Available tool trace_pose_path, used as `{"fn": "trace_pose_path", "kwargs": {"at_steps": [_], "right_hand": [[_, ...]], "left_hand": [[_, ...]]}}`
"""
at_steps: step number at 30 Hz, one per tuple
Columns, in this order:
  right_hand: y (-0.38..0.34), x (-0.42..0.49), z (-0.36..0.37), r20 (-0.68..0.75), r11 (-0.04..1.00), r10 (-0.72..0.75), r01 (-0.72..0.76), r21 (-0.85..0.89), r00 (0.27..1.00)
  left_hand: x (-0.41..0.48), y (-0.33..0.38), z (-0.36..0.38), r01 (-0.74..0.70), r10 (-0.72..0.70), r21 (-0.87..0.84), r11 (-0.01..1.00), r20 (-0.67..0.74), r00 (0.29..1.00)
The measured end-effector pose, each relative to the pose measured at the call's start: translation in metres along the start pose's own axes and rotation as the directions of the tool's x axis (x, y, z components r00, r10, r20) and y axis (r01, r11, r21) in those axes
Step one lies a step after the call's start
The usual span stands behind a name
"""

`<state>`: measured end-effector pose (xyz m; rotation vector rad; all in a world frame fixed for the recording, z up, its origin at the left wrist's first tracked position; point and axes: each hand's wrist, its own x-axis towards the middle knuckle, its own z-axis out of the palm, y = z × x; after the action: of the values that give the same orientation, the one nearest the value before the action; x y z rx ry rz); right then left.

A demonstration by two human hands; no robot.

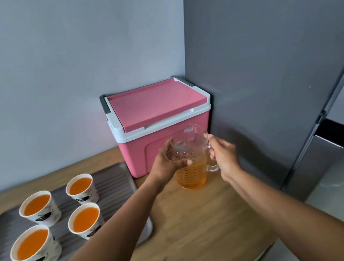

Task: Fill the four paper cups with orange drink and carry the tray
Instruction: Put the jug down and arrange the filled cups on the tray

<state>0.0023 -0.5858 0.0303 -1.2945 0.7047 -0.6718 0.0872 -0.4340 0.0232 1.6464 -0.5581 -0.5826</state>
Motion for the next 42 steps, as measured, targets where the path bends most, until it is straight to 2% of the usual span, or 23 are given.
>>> {"fn": "trace_pose_path", "kwargs": {"at_steps": [12, 16, 18, 21, 25, 29, 32, 35, 38, 40, 42], "right_hand": [[0.022, 0.026, -0.010, 0.078, 0.997, 0.014, -0.007, -0.083, 0.997], [0.020, 0.025, -0.010, 0.050, 0.990, -0.021, 0.028, -0.138, 0.999], [0.018, 0.024, -0.010, 0.003, 0.964, -0.131, 0.128, -0.232, 0.991], [0.008, 0.015, -0.006, -0.022, 0.893, -0.352, 0.329, -0.308, 0.936], [-0.005, -0.012, 0.006, 0.116, 0.769, -0.571, 0.579, -0.272, 0.813], [0.000, -0.038, 0.030, 0.295, 0.689, -0.637, 0.698, -0.195, 0.712], [0.011, -0.057, 0.055, 0.430, 0.722, -0.579, 0.681, -0.125, 0.693], [0.033, -0.075, 0.081, 0.571, 0.782, -0.426, 0.603, -0.158, 0.702], [0.055, -0.092, 0.107, 0.672, 0.843, -0.206, 0.477, -0.246, 0.712], [0.072, -0.102, 0.125, 0.736, 0.846, -0.053, 0.421, -0.326, 0.675], [0.088, -0.110, 0.142, 0.774, 0.824, 0.066, 0.403, -0.397, 0.629]], "left_hand": [[0.011, -0.010, 0.009, 0.036, -0.036, 0.015, 0.999, 0.000, 0.999], [0.010, -0.012, 0.009, 0.025, -0.025, 0.036, 0.999, 0.009, 1.000], [0.007, -0.012, 0.009, 0.031, -0.030, 0.035, 0.999, -0.019, 0.999], [-0.004, -0.006, 0.008, 0.019, -0.014, 0.029, 0.999, -0.139, 0.990], [-0.027, 0.000, -0.005, -0.075, 0.082, 0.034, 0.997, -0.322, 0.943], [-0.061, 0.005, -0.026, -0.146, 0.130, 0.000, 0.989, -0.449, 0.884], [-0.090, 0.005, -0.047, -0.169, 0.138, -0.006, 0.986, -0.543, 0.828], [-0.122, -0.002, -0.074, -0.172, 0.159, 0.042, 0.984, -0.635, 0.756], [-0.158, -0.010, -0.103, -0.137, 0.201, 0.146, 0.980, -0.733, 0.650], [-0.180, -0.022, -0.128, -0.112, 0.222, 0.193, 0.975, -0.795, 0.565], [-0.200, -0.042, -0.157, -0.029, 0.252, 0.269, 0.963, -0.850, 0.464]]}}
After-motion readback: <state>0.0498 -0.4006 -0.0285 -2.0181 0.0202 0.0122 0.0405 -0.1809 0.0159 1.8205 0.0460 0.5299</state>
